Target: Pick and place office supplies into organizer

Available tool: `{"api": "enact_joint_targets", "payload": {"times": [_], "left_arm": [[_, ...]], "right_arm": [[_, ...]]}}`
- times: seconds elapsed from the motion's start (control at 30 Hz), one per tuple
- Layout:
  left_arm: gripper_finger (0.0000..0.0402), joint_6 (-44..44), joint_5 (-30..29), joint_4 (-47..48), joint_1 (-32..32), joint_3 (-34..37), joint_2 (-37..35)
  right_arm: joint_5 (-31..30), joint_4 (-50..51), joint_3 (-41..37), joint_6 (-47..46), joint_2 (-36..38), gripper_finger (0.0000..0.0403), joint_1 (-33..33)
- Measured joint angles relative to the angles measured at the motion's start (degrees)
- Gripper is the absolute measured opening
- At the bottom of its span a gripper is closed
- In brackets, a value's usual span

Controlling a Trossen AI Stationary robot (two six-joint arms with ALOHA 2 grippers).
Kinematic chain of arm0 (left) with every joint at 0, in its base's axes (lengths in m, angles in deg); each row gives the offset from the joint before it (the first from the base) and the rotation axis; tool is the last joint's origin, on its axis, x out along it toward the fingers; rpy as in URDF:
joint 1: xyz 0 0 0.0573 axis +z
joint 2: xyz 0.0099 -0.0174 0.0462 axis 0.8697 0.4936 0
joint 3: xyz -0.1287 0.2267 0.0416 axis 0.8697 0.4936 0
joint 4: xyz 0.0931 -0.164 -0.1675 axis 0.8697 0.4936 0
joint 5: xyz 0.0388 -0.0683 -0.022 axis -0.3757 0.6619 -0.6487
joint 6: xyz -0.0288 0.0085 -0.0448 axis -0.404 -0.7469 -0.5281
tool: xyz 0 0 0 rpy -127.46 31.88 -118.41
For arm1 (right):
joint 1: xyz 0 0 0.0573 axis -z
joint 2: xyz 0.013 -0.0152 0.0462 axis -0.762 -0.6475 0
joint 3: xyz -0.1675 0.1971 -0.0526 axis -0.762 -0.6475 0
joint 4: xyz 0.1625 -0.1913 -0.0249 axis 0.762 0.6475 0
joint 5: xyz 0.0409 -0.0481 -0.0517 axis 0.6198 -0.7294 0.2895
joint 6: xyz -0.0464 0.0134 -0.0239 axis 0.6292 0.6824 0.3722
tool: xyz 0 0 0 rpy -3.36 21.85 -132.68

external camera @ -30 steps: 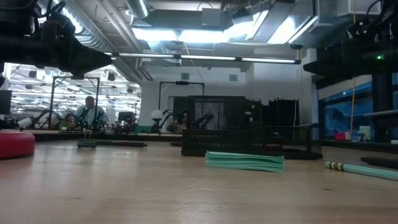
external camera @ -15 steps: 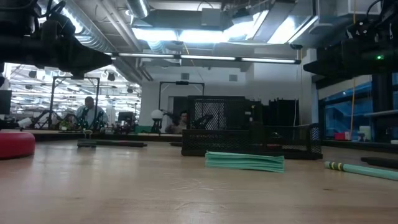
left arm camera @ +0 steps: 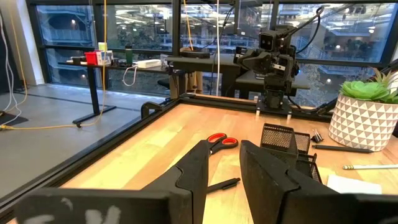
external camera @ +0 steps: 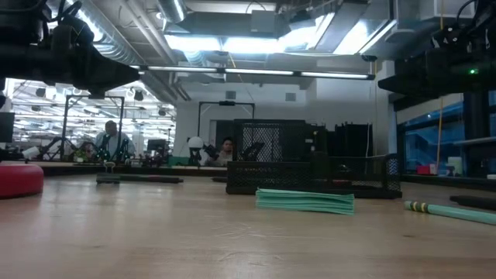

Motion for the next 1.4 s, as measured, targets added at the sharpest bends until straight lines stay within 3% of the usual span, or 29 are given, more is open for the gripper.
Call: {"api": "enact_joint_targets", "payload": {"times": [1.4], "left_arm": [[0.0086, 0.0, 0.0, 0.0, 0.0, 0.0, 0.0]], "right_arm": [[0.0, 0.0, 0.0, 0.0, 0.0, 0.0084, 0.0]]}}
